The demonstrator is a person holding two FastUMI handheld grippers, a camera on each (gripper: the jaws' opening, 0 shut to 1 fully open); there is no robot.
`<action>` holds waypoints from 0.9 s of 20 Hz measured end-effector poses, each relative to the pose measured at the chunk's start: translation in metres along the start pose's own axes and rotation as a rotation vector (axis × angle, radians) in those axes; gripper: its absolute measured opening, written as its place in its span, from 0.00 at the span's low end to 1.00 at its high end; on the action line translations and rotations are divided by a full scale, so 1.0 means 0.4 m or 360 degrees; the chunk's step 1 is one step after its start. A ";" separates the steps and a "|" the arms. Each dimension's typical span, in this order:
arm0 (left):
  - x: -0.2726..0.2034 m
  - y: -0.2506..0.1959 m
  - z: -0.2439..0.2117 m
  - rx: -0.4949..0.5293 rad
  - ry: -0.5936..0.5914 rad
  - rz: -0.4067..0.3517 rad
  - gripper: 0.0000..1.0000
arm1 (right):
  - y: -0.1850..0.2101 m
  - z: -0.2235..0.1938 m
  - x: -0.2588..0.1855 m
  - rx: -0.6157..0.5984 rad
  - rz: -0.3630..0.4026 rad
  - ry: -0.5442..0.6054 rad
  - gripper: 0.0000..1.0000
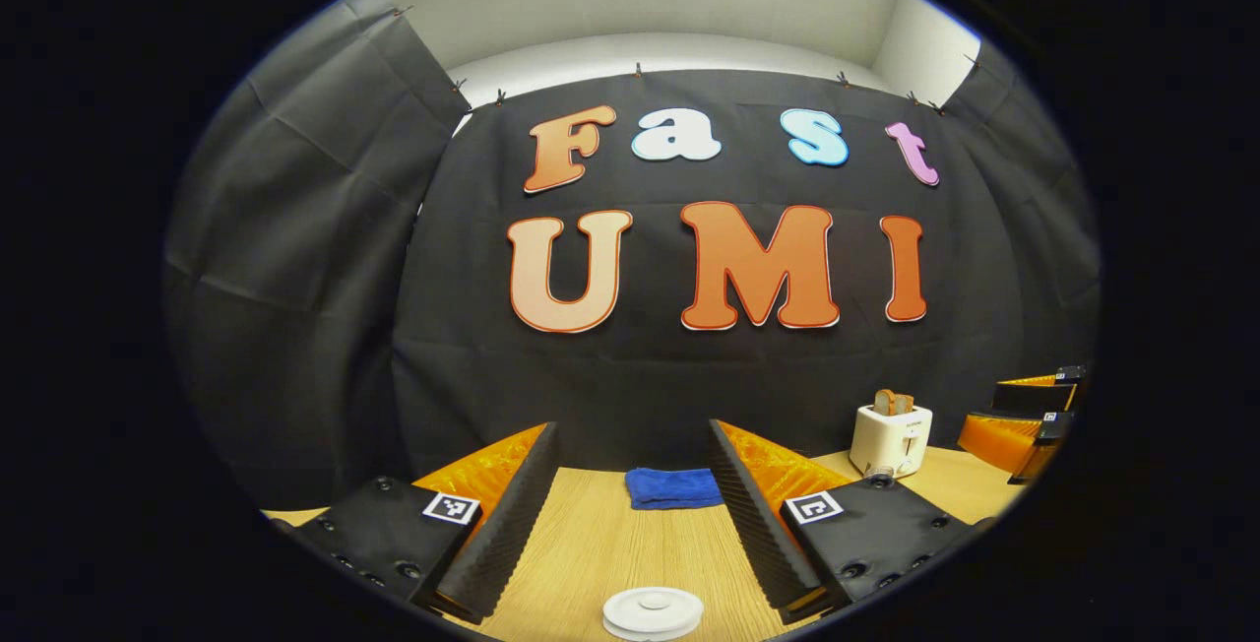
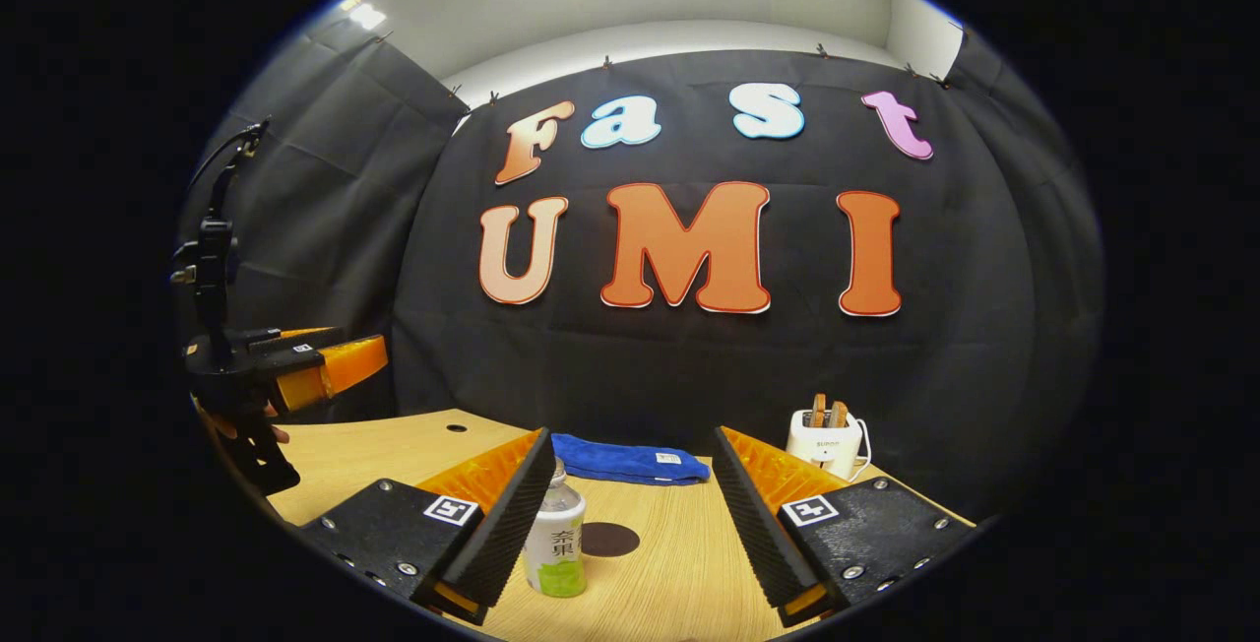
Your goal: Open the teacup lid with one hand, grasp the water bottle and pour water into the teacup with the other hand; after pouring, place the water bottle on the coaster and then close the teacup lid.
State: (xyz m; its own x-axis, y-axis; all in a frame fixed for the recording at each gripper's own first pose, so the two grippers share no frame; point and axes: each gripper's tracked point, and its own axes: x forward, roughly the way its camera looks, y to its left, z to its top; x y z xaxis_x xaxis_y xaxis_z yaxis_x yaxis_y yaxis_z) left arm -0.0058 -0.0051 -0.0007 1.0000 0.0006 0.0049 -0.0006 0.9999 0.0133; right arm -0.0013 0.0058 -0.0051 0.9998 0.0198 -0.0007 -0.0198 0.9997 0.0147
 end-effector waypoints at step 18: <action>-0.003 -0.049 -0.316 0.0070 0.0478 -0.0160 0.97 | 0.067 -0.207 0.040 0.0041 0.0131 0.0274 0.96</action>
State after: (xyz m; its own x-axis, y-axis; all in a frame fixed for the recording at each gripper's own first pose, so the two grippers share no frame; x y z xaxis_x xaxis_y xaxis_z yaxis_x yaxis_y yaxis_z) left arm -0.0065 -0.0232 -0.1275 0.9518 -0.0878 -0.2940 0.1046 0.9936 0.0418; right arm 0.0142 0.0342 -0.0874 0.9799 0.1056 -0.1692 -0.0990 0.9940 0.0471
